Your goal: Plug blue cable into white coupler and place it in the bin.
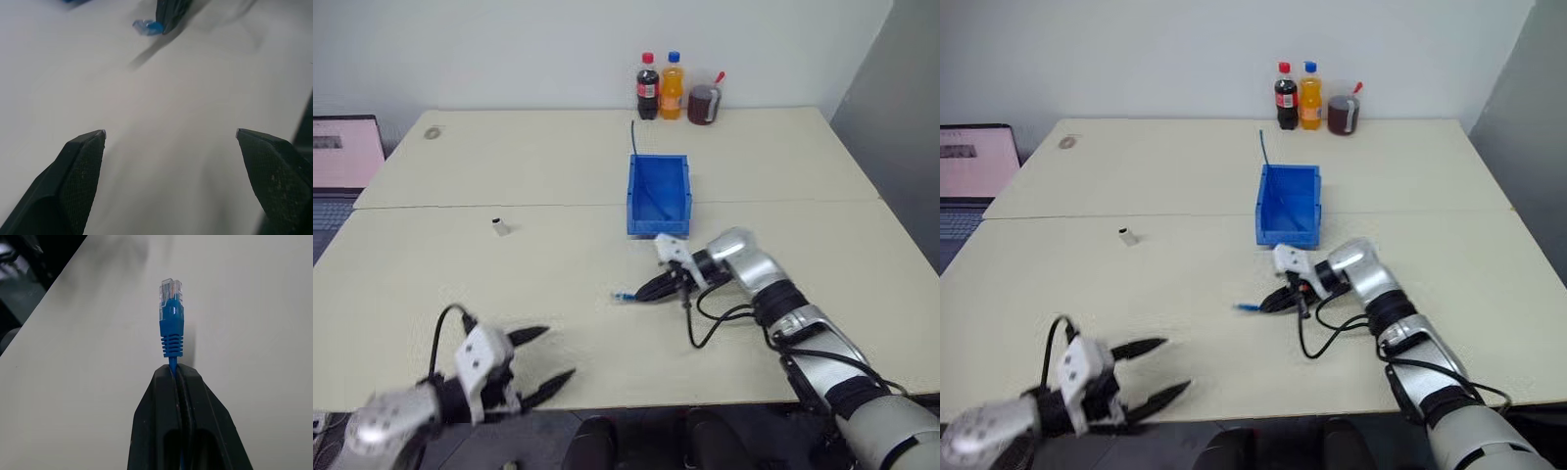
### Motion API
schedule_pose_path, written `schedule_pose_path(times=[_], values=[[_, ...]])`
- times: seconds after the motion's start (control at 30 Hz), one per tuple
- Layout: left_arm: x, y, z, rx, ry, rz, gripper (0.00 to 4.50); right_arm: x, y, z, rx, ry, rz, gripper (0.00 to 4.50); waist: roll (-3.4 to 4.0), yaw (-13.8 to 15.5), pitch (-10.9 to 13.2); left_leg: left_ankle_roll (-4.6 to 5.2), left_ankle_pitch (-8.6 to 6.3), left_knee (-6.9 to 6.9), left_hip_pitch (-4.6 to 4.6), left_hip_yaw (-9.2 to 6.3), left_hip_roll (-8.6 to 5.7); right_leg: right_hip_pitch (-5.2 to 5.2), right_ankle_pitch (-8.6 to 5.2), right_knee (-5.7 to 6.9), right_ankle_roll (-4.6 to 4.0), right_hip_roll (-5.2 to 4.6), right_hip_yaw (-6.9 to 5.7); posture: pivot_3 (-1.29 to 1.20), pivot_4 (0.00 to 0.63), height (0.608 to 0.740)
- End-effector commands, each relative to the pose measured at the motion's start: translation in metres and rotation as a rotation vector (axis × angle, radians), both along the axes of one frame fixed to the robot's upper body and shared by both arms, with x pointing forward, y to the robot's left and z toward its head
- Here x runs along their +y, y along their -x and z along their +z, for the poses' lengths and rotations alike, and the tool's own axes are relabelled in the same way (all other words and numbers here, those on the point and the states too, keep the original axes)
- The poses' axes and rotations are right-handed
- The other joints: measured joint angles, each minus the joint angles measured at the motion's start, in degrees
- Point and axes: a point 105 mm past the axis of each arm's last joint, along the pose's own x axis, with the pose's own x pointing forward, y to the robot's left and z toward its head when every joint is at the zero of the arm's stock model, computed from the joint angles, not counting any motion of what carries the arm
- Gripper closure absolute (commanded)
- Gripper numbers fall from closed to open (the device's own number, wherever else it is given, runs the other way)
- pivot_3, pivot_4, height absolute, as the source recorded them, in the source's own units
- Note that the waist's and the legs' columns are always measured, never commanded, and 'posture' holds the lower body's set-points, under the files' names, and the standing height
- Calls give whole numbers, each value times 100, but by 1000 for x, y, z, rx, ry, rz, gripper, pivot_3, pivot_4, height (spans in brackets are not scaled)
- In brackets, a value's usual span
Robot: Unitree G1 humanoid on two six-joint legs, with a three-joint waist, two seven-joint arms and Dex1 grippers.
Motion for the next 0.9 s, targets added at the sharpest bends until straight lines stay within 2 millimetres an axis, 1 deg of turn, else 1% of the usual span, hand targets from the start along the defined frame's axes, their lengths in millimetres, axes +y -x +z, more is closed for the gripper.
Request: schedule_pose_path(times=[0.03,0.07,0.13,0.17,0.2,0.27,0.3,0.37,0.43,0.47,0.5,0.57,0.6,0.63,0.7,0.77,0.83,0.9], values=[[-3,7,12,-85,-29,36,0,1,-7,-3,-68,67,20,4275,7,119,4,0,0,0,-1,-1,-9,-1,-4,1,-3,-1,-5,0,150,740],[-5,9,11,-87,-26,45,0,1,-8,-6,-74,75,19,4041,5,139,3,0,1,6,-1,-3,-9,-2,-21,2,-22,-3,-13,0,150,740],[-9,10,11,-95,-17,54,0,1,-9,-8,-75,81,13,3679,-7,142,-5,-1,1,14,15,-1,2,0,-36,1,-18,-4,-26,0,150,740],[-11,9,11,-99,-14,55,0,1,-9,-9,-74,77,8,3410,-9,135,-8,0,1,14,22,1,4,6,-37,2,-20,-3,-24,0,150,740],[-12,8,12,-103,-11,54,0,1,-10,-8,-64,65,-2,3222,-13,99,-13,0,1,13,25,5,5,9,-37,4,-20,-1,-21,0,150,740],[-14,4,13,-115,-8,49,0,-2,-12,-4,-48,40,-21,2640,-13,73,-14,0,1,11,28,17,4,31,-35,7,-20,8,-20,0,150,740],[-15,2,14,-122,-7,45,0,-4,-12,-1,-39,26,-31,2481,-12,68,-14,0,1,11,28,20,4,30,-33,8,-16,11,-22,0,150,740],[-16,-4,17,-140,-17,16,0,-11,-14,6,-6,-9,-65,1952,-12,82,-14,0,1,8,24,20,2,25,-18,11,8,17,-22,0,150,740],[-17,-13,17,-177,-68,-53,0,-24,-15,14,23,-45,-107,1422,-12,116,-13,0,1,8,16,9,2,23,-19,11,4,19,-27,0,150,740],[-16,-22,17,-198,-94,-87,0,-31,-15,20,37,-73,-142,1094,-9,130,-11,0,1,7,14,5,-1,23,-19,11,0,20,-31,0,150,740],[-14,-30,18,-215,-114,-110,0,-37,-15,26,43,-98,-174,866,-5,143,-10,0,1,7,10,4,-4,19,-6,11,-23,20,-32,0,150,740],[-11,-47,20,-243,-143,-151,0,-50,-7,37,83,-145,-231,294,-3,170,-8,0,1,5,2,3,-5,14,-6,12,-24,22,-35,0,150,740],[-10,-56,23,-255,-153,-177,0,-58,2,46,121,-179,-260,53,-3,166,-8,0,1,7,-6,-2,-5,7,-6,13,-24,24,-39,0,150,740],[-9,-63,26,-263,-160,-195,0,-61,11,51,149,-197,-277,53,-3,165,-8,0,1,6,-9,-1,-3,5,-6,13,-24,27,-39,0,150,740],[-10,-81,31,-275,-167,-246,0,-73,39,65,220,-249,-317,53,-1,151,-7,0,1,4,-13,-1,-3,2,-6,11,-24,27,-39,0,150,740],[-13,-95,32,-275,-167,-293,0,-77,61,75,281,-294,-363,53,-1,149,-7,0,1,3,-17,-5,-4,1,-7,11,-23,24,-44,0,150,740],[-19,-104,27,-252,-155,-353,0,-80,77,78,316,-317,-408,53,-1,100,-7,0,0,-1,-15,-3,-3,1,-7,11,-22,27,-45,0,150,740],[-25,-108,15,-184,-155,-439,0,-83,87,73,311,-311,-462,53,-4,74,-8,0,1,-1,-12,-1,-3,2,-13,11,-11,29,-46,0,150,740]])
